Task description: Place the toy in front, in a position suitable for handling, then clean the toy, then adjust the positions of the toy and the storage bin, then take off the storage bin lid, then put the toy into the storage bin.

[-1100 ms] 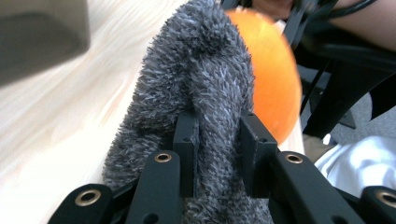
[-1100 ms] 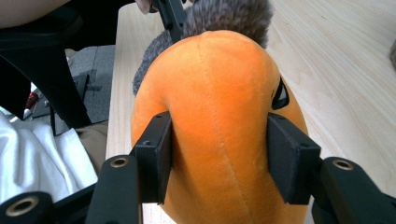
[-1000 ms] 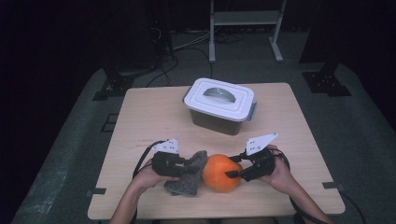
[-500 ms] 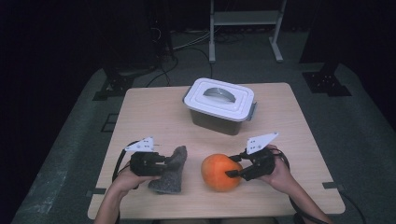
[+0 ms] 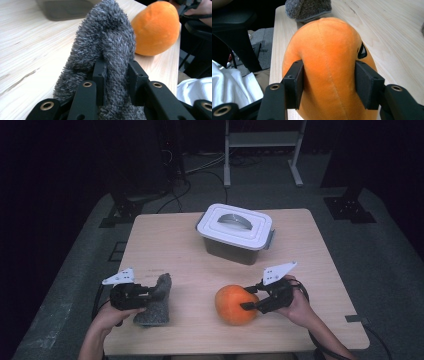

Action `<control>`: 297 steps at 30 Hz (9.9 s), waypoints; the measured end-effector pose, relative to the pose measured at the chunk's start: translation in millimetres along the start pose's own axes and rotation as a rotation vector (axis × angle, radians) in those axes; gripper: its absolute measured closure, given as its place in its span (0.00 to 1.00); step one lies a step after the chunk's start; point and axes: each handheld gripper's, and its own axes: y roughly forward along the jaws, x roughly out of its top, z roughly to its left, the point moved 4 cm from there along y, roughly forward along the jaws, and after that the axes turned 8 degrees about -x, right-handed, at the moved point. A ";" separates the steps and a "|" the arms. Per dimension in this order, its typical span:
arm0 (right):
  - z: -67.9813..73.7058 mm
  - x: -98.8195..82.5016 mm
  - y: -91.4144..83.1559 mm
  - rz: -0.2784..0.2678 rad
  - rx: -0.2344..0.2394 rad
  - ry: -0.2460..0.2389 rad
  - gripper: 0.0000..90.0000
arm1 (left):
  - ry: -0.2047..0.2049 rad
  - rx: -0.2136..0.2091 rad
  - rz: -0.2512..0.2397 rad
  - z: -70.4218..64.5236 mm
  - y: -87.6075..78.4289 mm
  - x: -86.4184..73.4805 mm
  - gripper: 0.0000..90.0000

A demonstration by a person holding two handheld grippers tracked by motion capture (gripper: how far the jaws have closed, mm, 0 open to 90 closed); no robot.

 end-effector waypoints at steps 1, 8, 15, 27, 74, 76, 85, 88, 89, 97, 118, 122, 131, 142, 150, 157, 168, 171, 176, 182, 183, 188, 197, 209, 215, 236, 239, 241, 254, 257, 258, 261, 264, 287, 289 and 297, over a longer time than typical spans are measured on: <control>0.1 0.1 0.0 0.001 0.000 0.001 0.49 | -0.006 0.007 -0.001 2.1 -2.6 -1.2 0.79; 0.2 0.1 0.1 0.000 0.000 -0.001 0.49 | -0.019 0.089 0.089 14.3 -8.6 -13.3 0.79; 0.4 0.7 0.8 -0.001 0.000 -0.005 0.49 | -0.072 0.142 0.109 30.6 -11.3 -26.5 0.78; 1.8 3.4 2.7 0.010 0.000 0.013 0.50 | -0.055 0.134 0.139 28.1 8.9 -22.8 0.65; 23.2 52.9 55.2 0.031 -0.029 0.057 0.49 | 0.157 -0.113 0.106 -47.0 99.5 37.8 0.49; 24.3 53.0 50.8 0.035 -0.018 0.033 0.44 | 0.147 -0.133 0.106 -46.7 106.0 35.0 0.49; -3.0 47.5 24.4 -0.016 -0.018 0.102 0.51 | 0.148 -0.139 0.149 -44.0 102.1 26.0 0.48; -16.3 40.4 23.6 0.001 -0.041 0.138 0.52 | 0.137 -0.133 0.149 -41.9 99.7 22.7 0.47; -19.4 37.3 25.1 0.013 -0.038 0.150 0.53 | 0.135 -0.132 0.150 -40.8 99.3 21.9 0.47; -3.1 29.6 32.9 0.056 0.063 0.135 0.56 | 0.092 -0.100 0.148 -33.4 89.5 20.0 0.44; 18.8 30.4 31.4 0.039 0.124 0.050 0.39 | 0.106 -0.241 0.209 -57.0 93.3 10.9 0.35; 7.5 23.4 34.5 0.073 0.130 0.076 0.37 | 0.098 -0.241 0.215 -56.8 93.4 7.9 0.33; 14.6 9.7 54.2 0.143 0.201 0.122 0.36 | 0.098 -0.262 0.263 -56.3 100.0 1.4 0.28; 21.6 16.8 37.1 0.134 0.117 0.085 0.71 | 0.146 -0.222 0.249 -53.8 106.3 15.8 0.32; 6.9 19.4 7.8 0.105 -0.035 0.081 0.71 | 0.144 -0.134 0.246 -41.1 136.4 29.8 0.34; 1.8 0.2 6.8 0.089 -0.065 0.144 0.67 | 0.134 -0.115 0.206 -34.9 144.6 30.2 0.25; -1.9 3.1 -3.1 0.019 -0.062 0.153 0.53 | 0.137 -0.103 0.161 -42.7 129.4 31.2 0.22; -3.7 2.8 -5.1 0.012 -0.064 0.150 0.49 | 0.144 -0.095 0.155 -45.8 127.3 30.7 0.21; -12.3 0.6 -11.4 -0.010 -0.083 0.154 0.40 | 0.147 -0.071 0.135 -48.8 119.8 27.3 0.20; -25.6 -5.0 -21.1 -0.030 -0.124 0.169 0.33 | 0.142 -0.025 0.068 -45.8 112.3 22.4 0.17; -28.7 -6.4 -23.1 -0.036 -0.136 0.172 0.32 | 0.144 -0.012 0.065 -45.1 111.5 22.1 0.17; -38.5 -13.7 -29.1 -0.048 -0.160 0.206 0.31 | 0.129 0.015 0.021 -42.4 105.9 22.4 0.12; -52.4 -25.6 -37.4 -0.059 -0.181 0.255 0.31 | 0.128 0.115 -0.015 -37.5 85.8 18.1 0.10; -63.5 -18.6 -61.1 -0.060 -0.214 0.245 0.31 | 0.116 0.174 -0.038 -37.5 75.4 15.5 0.04; -71.4 -3.1 -70.5 -0.039 -0.231 0.207 0.31 | 0.109 0.177 -0.048 -35.0 72.1 15.4 0.03; -88.7 67.3 -54.8 -0.026 -0.209 0.099 0.31 | 0.107 0.181 -0.074 -34.2 63.6 18.4 0.03; -90.4 71.5 -52.6 -0.025 -0.206 0.095 0.31 | 0.106 0.178 -0.073 -33.8 63.8 18.7 0.03; -91.6 74.2 -51.2 -0.026 -0.204 0.093 0.31 | 0.108 0.174 -0.079 -34.5 63.4 20.1 0.03; -102.8 94.4 -44.3 -0.029 -0.215 0.060 0.31 | 0.116 0.162 -0.084 -35.1 64.3 22.3 0.03; -108.9 101.0 -42.0 -0.035 -0.217 0.051 0.31 | 0.111 0.162 -0.081 -34.3 64.6 21.8 0.03; -111.7 104.1 -40.6 -0.037 -0.217 0.050 0.31 | 0.111 0.162 -0.081 -34.1 64.6 21.8 0.03; -117.1 110.8 -37.7 -0.032 -0.221 0.040 0.31 | 0.108 0.161 -0.083 -33.7 64.1 22.1 0.03; -123.4 118.4 -35.3 -0.025 -0.232 0.030 0.31 | 0.109 0.162 -0.079 -33.4 63.9 21.7 0.03; -172.7 138.0 -5.6 0.009 -0.247 0.041 0.31 | 0.113 0.150 -0.064 -36.1 64.9 19.4 0.03; -176.2 138.8 -2.4 0.015 -0.247 0.046 0.31 | 0.117 0.152 -0.063 -36.0 64.1 19.5 0.03; -192.5 140.6 6.9 0.029 -0.252 0.062 0.33 | 0.102 0.151 -0.066 -34.9 63.9 18.9 0.03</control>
